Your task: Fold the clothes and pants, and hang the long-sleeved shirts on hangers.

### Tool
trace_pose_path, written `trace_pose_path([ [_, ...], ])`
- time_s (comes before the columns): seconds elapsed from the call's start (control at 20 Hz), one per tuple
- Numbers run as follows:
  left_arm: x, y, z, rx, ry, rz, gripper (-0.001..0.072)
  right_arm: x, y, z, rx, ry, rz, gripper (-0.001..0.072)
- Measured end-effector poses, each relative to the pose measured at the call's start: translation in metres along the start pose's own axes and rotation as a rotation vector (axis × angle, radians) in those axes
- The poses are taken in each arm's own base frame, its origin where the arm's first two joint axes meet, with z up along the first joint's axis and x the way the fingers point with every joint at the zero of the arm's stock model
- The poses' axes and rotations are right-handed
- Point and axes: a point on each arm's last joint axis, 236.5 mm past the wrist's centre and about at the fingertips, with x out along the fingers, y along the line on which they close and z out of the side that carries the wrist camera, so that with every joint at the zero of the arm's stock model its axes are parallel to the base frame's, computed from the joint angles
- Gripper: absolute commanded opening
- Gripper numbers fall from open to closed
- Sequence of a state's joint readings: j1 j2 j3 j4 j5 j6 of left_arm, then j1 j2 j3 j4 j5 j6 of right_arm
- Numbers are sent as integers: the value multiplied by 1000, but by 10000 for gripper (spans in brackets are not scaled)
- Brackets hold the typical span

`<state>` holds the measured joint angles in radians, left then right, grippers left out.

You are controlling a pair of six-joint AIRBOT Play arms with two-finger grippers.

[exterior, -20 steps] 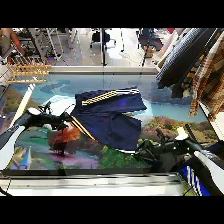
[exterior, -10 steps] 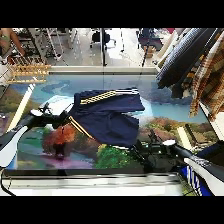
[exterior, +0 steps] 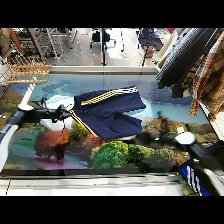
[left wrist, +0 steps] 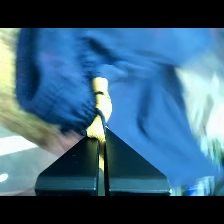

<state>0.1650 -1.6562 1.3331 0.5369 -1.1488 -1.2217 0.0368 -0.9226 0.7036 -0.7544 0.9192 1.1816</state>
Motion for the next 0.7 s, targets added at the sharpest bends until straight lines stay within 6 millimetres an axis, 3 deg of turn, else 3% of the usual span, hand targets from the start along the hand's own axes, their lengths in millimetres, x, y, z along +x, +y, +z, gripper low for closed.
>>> trace_pose_path([
  [0.1, -37, -53, -16, 144, 56, -67, 2, -71, 29, 44, -204, -155, -70, 12],
  [0.25, -104, -141, -48, 397, 92, -140, 4, -206, 98, 94, -471, -480, -189, 12],
  [0.35, -155, -205, -76, 585, 55, -183, 4, -291, 154, 104, -600, -689, -233, 12],
  [0.45, -199, -261, -100, 749, -55, -207, 4, -362, 203, 103, -696, -866, -253, 12],
  [0.55, -237, -311, -119, 876, -210, -226, 4, -414, 236, 106, -759, -1007, -281, 12],
  [0.6, -254, -332, -127, 925, -293, -229, 4, -429, 244, 112, -775, -1050, -297, 12],
  [0.7, -280, -362, -138, 988, -425, -241, 4, -434, 239, 136, -774, -1057, -343, 12],
])
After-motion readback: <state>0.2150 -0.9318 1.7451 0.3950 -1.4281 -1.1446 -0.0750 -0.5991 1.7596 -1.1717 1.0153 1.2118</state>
